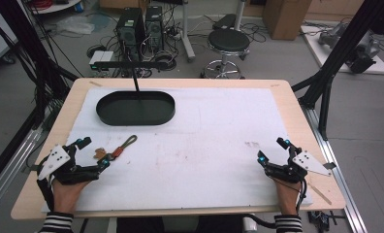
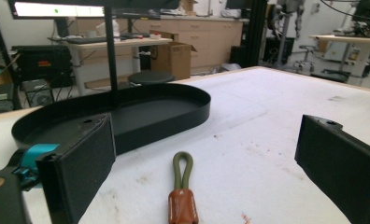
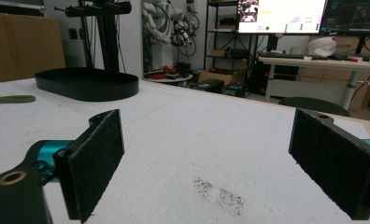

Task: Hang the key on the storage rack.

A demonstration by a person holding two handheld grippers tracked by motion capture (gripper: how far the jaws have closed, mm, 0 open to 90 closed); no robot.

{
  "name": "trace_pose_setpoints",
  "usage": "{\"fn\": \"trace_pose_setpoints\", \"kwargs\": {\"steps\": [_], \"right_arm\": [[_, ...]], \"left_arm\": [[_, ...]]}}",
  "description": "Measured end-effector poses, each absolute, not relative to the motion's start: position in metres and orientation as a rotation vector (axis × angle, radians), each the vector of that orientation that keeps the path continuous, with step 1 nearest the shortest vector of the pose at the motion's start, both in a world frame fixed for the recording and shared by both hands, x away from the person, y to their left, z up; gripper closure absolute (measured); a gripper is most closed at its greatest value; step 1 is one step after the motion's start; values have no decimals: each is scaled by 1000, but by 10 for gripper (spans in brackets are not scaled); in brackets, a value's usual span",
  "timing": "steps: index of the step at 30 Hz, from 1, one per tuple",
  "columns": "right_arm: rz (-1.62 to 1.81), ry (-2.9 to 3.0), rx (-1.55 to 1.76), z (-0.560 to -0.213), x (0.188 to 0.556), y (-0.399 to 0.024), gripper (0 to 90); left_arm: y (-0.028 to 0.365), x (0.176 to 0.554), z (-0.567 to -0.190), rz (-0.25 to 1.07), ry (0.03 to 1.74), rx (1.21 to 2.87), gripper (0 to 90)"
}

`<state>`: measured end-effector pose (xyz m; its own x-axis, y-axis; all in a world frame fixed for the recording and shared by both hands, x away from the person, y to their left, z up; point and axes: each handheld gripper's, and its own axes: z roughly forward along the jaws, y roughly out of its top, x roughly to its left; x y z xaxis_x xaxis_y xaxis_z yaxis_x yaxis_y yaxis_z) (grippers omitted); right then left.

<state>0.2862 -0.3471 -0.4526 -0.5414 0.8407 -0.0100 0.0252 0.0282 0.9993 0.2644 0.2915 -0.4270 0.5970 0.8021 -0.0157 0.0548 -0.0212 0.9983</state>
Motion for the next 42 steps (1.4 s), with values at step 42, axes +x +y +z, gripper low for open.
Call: {"fn": "trace_pose_setpoints", "kwargs": {"steps": [42], "right_arm": [[1588, 1641, 888, -453, 285, -347, 93]], "left_arm": [[258, 351, -364, 443, 973, 2313, 129]]}}
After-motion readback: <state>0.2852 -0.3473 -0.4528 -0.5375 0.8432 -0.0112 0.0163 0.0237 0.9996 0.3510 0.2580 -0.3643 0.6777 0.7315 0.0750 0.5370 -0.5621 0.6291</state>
